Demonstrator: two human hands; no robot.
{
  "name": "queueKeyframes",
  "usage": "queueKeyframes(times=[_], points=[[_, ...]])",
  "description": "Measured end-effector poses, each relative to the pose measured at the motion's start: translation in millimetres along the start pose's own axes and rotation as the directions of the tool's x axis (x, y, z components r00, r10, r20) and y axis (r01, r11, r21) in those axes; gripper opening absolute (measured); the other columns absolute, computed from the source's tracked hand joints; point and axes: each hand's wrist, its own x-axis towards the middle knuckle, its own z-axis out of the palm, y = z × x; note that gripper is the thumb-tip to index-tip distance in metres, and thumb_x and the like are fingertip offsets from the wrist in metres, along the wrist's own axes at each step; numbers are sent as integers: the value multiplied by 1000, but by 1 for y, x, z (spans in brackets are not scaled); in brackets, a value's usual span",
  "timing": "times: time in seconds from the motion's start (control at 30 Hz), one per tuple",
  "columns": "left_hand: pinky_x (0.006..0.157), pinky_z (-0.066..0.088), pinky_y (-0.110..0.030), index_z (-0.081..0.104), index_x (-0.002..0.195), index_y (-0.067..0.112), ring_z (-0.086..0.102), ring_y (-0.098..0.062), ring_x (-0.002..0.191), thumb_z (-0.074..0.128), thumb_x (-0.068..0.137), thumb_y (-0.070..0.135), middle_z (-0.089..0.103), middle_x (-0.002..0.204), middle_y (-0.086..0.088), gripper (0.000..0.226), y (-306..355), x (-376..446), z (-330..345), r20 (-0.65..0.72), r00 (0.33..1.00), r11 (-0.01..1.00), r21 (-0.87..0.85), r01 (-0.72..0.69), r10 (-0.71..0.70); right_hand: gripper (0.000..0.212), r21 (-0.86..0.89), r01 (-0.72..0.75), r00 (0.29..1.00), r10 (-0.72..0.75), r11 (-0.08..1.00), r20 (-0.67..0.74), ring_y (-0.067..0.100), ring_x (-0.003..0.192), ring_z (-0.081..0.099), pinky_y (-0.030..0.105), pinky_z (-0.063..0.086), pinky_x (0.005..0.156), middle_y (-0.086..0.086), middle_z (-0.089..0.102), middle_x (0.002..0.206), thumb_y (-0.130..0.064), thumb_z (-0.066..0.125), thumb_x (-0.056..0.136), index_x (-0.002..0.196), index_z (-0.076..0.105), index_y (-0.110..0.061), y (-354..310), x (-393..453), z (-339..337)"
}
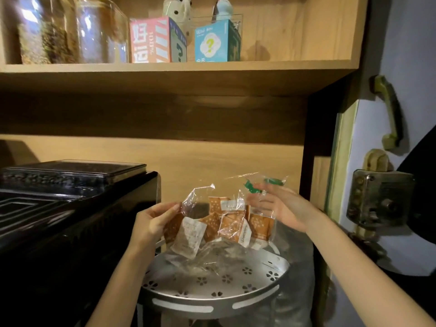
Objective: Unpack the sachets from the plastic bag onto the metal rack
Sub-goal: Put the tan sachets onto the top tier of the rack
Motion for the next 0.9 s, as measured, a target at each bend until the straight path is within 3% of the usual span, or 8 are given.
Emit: queueKeyframes(times=[0.07, 0.17, 0.23, 0.3, 0.37, 0.7, 0.9], points=[[58, 54, -27, 71, 83, 13, 68, -22, 75, 66, 79, 12, 72, 79, -9, 6, 0, 1, 0, -12, 1000, 1000, -3, -8, 8, 90, -121, -70, 994, 79, 990, 72, 24, 107, 64, 33, 53, 87, 14, 65, 117, -39, 89, 42, 119, 55, -8, 10, -8, -6], [59, 55, -25, 70, 86, 11, 68, -18, 74, 64, 81, 12, 71, 82, -9, 8, 2, 0, 2, -15, 1000, 1000, 7, -17, 17, 43, -234, -110, 994, 109, 966, -17, 22, 93, 67, 24, 56, 74, 15, 68, 105, -18, 74, 73, 110, 59, -1, 24, -16, -5], [66, 55, -28, 70, 89, 10, 67, -21, 80, 65, 80, 12, 71, 84, -8, 10, 6, 2, 3, -22, 999, 999, 24, -36, 36, 27, -195, -53, 995, 35, 979, -92, 20, 86, 66, 24, 55, 70, 14, 69, 100, -16, 62, 83, 106, 62, -1, 29, -16, -6], [67, 54, -30, 71, 91, 10, 67, -20, 83, 67, 79, 15, 73, 84, -6, 14, 13, 4, 3, -20, 998, 997, 44, -66, 67, 24, -120, 10, 991, -26, 993, -133, 17, 80, 66, 24, 52, 66, 11, 70, 94, -19, 59, 85, 103, 64, -4, 29, -14, -4], [58, 54, -24, 72, 90, 10, 70, -14, 74, 68, 78, 13, 75, 73, -2, 13, 19, 7, 4, -16, 995, 994, 49, -94, 95, 24, -139, 36, 984, -59, 990, -170, 15, 75, 66, 23, 50, 64, 9, 71, 90, -21, 59, 85, 102, 65, -6, 25, -12, -1], [55, 53, -16, 69, 92, 6, 71, -12, 65, 65, 81, 10, 73, 64, 3, 13, 50, 14, 11, 17, 984, 983, 32, -178, 178, 22, -179, 148, 952, -189, 973, -241, 25, 89, 64, 38, 52, 79, 12, 70, 97, -25, 55, 88, 99, 69, -13, 13, -10, 10], [55, 53, -14, 68, 94, 12, 71, -8, 68, 63, 83, 15, 74, 68, 7, 12, 55, 16, 7, 14, 984, 984, -18, -178, 178, 26, -148, 214, 942, -244, 966, -232, 19, 75, 61, 29, 48, 61, 10, 69, 89, -27, 48, 92, 100, 69, -13, 3, -13, 11]])
